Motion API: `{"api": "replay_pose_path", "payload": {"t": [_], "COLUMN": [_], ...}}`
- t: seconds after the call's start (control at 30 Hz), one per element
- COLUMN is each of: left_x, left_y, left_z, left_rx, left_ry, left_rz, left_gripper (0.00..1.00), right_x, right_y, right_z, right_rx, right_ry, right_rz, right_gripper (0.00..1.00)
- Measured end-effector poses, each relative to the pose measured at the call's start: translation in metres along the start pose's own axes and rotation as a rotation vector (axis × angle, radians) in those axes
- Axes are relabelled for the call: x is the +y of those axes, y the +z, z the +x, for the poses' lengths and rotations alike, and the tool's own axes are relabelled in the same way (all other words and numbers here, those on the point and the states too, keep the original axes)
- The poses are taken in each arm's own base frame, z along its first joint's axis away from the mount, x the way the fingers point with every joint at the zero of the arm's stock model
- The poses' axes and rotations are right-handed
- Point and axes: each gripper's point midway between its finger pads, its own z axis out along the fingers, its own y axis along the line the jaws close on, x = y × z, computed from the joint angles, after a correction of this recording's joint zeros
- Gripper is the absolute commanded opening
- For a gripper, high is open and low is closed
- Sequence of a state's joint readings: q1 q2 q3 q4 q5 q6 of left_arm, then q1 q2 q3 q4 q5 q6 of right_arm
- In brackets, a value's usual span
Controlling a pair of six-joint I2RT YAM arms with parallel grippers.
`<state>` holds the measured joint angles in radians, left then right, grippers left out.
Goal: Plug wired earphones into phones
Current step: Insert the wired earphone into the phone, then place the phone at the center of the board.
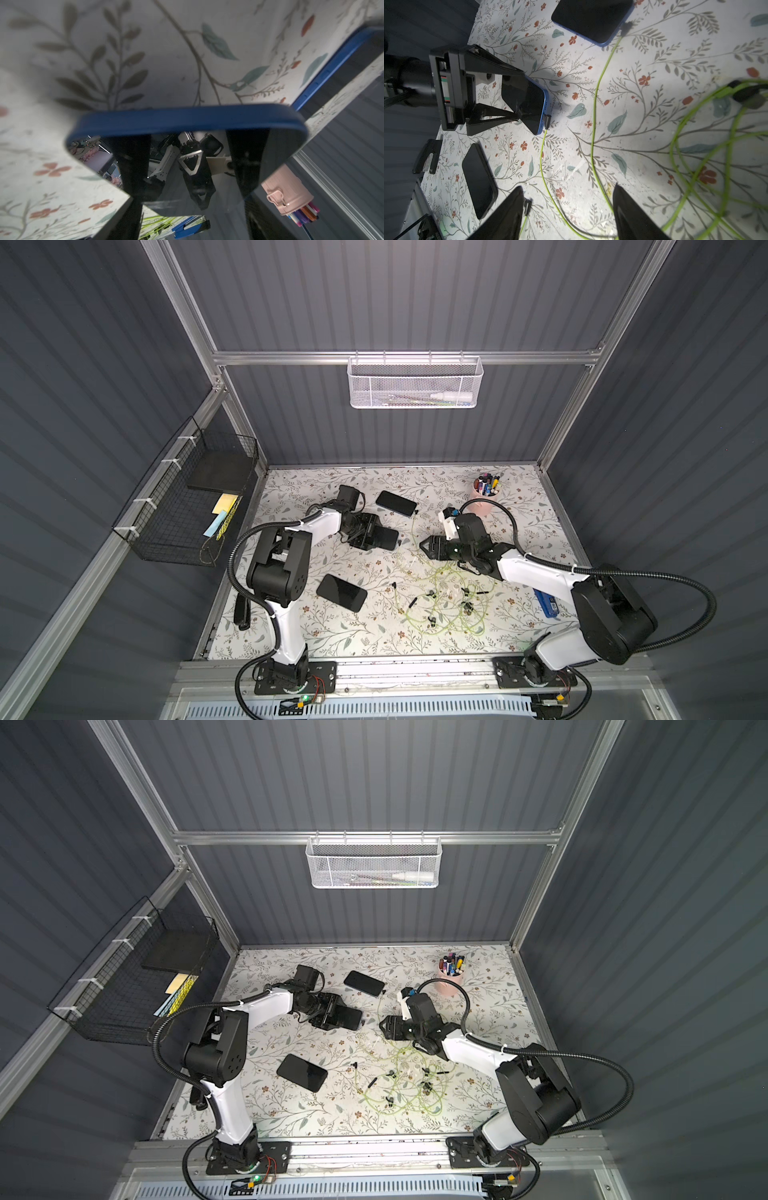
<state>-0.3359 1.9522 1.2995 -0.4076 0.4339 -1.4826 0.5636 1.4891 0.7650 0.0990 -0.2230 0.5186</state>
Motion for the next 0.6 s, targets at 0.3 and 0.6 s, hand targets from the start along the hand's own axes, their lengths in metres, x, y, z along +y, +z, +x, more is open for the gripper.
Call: {"api": "replay_pose_path", "payload": {"t": [0.3, 0.6], "left_x": [-0.018, -0.024], "left_y": [0.014, 0.018], "left_z": [-0.014, -0.015], "left_rx": [-0.013, 0.028], "left_ry": [0.080, 0.105], "left_rz": [-0.047, -0.024], "left_gripper": [0.13, 0.59], "right_x": [-0.011, 0.015], "right_y": [-0.014, -0.018], "right_z": [0.026, 0.074], "right_rx": [0.085, 0.246], "right_ry": [0.010, -0.019], "right_rz": [0.102, 0.148], "right_gripper": [0.60, 0.59]}}
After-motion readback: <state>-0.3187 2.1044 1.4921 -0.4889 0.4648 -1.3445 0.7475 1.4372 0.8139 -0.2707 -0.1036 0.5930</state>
